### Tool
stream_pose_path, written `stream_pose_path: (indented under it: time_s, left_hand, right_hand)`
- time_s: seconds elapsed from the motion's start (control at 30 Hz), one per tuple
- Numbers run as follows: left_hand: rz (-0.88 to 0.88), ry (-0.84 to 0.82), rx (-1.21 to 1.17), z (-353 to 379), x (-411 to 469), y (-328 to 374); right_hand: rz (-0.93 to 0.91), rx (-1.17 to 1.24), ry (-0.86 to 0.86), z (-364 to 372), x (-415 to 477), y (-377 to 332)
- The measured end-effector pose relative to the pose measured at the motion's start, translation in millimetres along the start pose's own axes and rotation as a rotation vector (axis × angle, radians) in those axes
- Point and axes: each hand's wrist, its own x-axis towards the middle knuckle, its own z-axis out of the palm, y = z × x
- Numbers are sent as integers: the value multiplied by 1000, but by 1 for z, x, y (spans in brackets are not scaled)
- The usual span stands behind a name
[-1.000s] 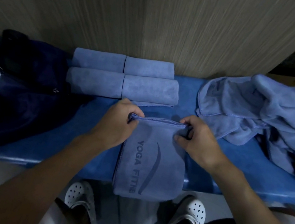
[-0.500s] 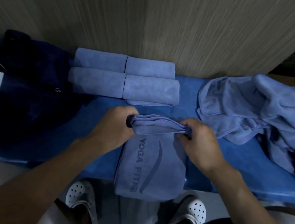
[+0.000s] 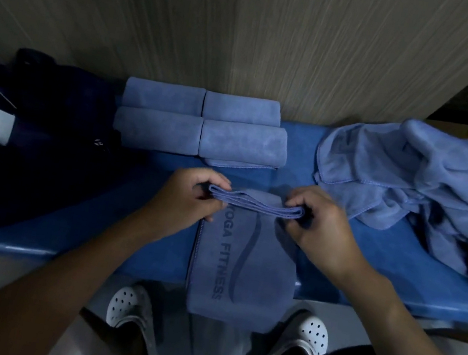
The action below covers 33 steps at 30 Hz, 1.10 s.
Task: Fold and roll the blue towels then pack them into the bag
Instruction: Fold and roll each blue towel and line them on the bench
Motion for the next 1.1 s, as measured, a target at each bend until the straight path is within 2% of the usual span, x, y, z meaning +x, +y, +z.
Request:
stream_pose_path:
  time_s: [0.13, 0.43, 0.57, 0.73, 0.83, 0.93, 1.0, 1.1]
  left_hand:
    - [159, -63, 157, -3, -10, -6]
    - [245, -110, 482, -6, -23, -14]
    - [252, -140, 585, -7, -28, -17]
    - [212, -170, 683, -14, -31, -12]
    - [171, -169, 636, -14, -32, -9]
    - [146, -111, 563, -9, -30, -6]
    - [128, -106, 566, -8, -29, -7]
    - [84, -172, 689, -8, -27, -7]
  right_hand:
    - [-74, -46, -30, -3, -10, 4]
    - [-106, -304, -134, -14, -27, 0]
    - [-109, -303, -187, -16, -32, 0]
    - [23, -177, -167, -15, -32, -1]
    - [102, -67, -102, -11, -28, -3]
    - [199, -58, -78, -6, -24, -3]
    - [276, -26, -142, -8, -23, -4]
    - [265, -56, -282, -16, -18, -5]
